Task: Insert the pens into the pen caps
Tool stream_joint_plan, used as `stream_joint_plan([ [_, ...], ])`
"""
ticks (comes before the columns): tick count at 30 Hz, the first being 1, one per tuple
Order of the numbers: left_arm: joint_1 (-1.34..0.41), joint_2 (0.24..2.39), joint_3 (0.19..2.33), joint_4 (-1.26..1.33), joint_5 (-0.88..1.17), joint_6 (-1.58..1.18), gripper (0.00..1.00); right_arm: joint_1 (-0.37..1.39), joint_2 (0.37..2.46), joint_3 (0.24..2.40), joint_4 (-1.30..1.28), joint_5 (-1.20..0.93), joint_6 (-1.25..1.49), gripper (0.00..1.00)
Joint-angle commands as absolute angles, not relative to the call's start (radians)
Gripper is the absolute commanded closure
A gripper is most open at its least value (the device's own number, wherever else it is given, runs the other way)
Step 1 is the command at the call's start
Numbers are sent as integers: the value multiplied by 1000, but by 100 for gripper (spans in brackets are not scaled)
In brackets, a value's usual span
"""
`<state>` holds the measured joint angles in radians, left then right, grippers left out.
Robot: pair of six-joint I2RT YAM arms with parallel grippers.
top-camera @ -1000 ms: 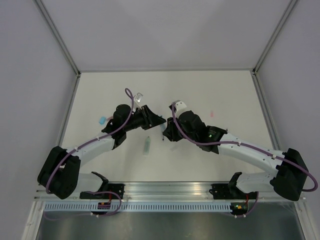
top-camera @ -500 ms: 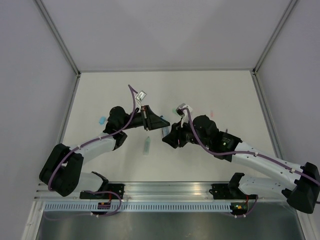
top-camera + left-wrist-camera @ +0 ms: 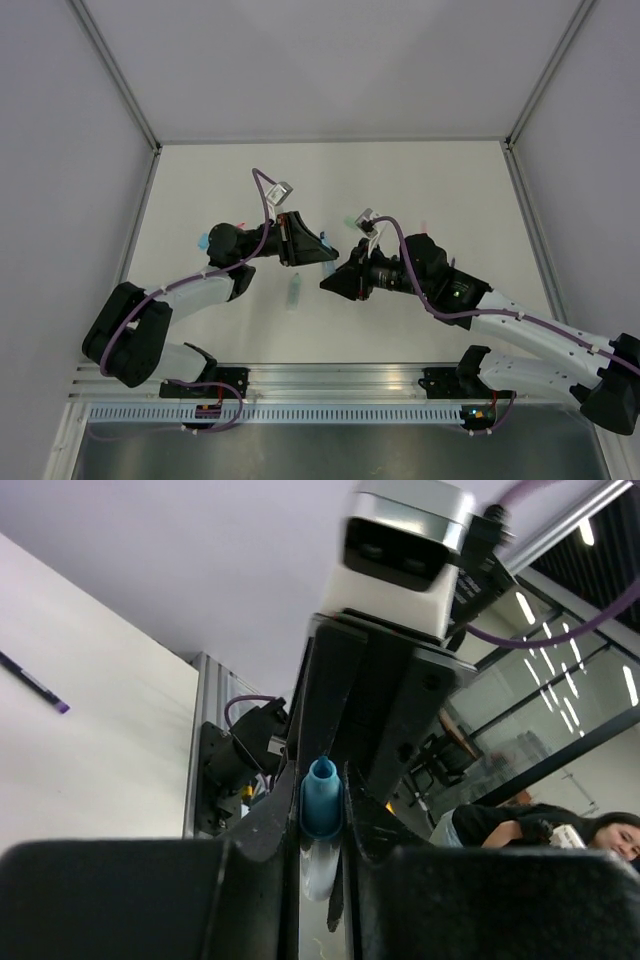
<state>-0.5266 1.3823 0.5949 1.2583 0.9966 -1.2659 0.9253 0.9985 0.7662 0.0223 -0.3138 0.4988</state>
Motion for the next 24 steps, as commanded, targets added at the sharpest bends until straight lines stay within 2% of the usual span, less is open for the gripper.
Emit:
stream_joint_plan([
  [1, -535, 1384, 591, 1368, 1012, -1296, 98, 930, 982, 775, 97, -324, 518, 80],
  [4, -535, 1382, 592, 1382, 1012, -1302, 98, 928, 986, 766, 106, -318, 531, 100],
  [5, -535, 1379, 594, 1371, 1012, -1301, 97, 928, 983, 767, 104, -313, 531, 100],
  [6, -535, 1378, 598, 1362, 1015, -1298, 91, 928, 979, 767, 100, -304, 531, 100],
  [7, -534, 1374, 606, 1347, 1017, -1290, 81, 930, 974, 767, 88, -290, 528, 100],
  [8, -534, 1370, 610, 1324, 1017, -1281, 58, 928, 959, 769, 75, -260, 525, 100],
  [11, -529, 1329, 637, 1134, 1005, -1183, 36, 927, 934, 781, 3, -209, 493, 100],
  [12, -525, 1312, 646, 1065, 994, -1114, 32, 923, 930, 787, -32, -186, 482, 100],
  [14, -517, 1263, 690, 814, 941, -1031, 27, 914, 920, 801, -95, -175, 456, 100],
  [19, -508, 1195, 877, 250, 783, -724, 24, 891, 920, 839, -211, -85, 416, 100],
  [24, -491, 1169, 1057, -176, 472, -511, 22, 844, 931, 842, -267, -6, 403, 100],
])
